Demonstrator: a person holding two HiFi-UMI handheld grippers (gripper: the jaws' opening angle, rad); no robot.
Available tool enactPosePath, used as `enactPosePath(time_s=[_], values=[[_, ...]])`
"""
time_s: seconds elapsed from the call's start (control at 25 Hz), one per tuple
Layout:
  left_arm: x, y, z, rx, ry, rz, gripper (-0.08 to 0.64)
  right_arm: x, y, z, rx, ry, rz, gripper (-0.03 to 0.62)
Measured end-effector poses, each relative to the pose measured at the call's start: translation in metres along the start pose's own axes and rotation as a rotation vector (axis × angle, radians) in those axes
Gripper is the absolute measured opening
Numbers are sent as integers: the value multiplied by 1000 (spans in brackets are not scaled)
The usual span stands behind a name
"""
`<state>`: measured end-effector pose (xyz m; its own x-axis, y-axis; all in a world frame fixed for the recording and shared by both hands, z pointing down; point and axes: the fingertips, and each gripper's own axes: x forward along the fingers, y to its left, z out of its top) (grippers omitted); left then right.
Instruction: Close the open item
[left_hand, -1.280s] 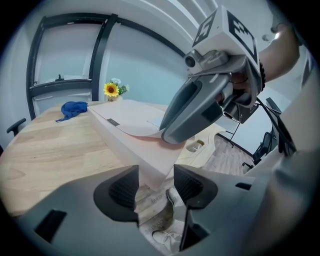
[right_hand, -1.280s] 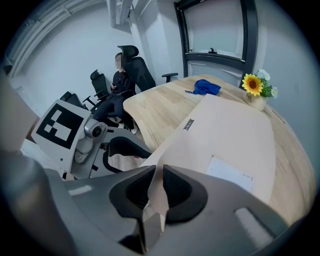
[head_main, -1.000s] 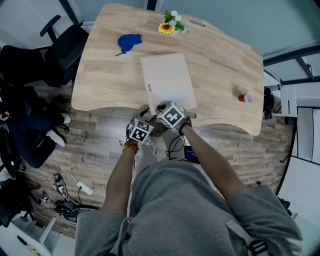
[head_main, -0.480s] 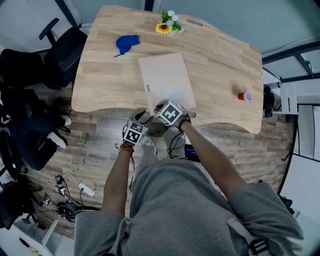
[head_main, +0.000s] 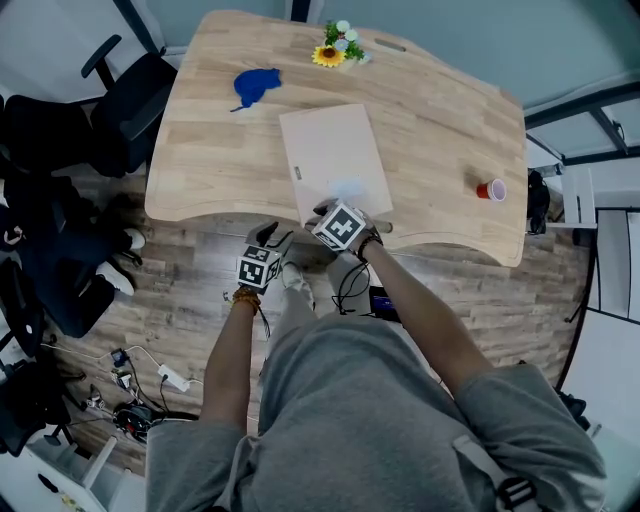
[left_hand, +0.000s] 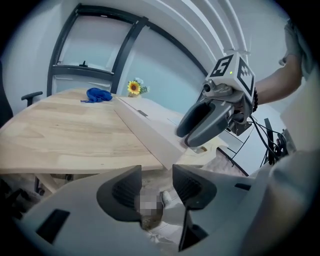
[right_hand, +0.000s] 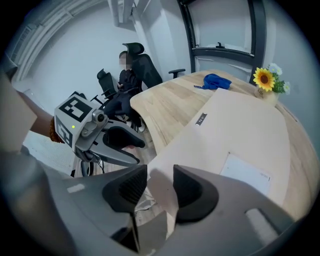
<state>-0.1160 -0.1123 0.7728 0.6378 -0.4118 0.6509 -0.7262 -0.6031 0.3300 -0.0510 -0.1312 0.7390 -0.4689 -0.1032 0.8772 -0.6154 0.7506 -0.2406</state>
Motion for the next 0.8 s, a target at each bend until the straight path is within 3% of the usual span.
enactPosePath(time_s=[0.12, 0.4, 0.8], values=[[-3, -1, 1, 1, -2, 5, 198, -2, -5, -1, 60, -32, 18, 158], [-7, -6, 8, 16, -18, 5, 196, -10, -4, 2, 97, -77, 56, 158], [-10, -10, 21, 35, -47, 10, 196, -29, -7, 20, 74, -149, 40, 158]])
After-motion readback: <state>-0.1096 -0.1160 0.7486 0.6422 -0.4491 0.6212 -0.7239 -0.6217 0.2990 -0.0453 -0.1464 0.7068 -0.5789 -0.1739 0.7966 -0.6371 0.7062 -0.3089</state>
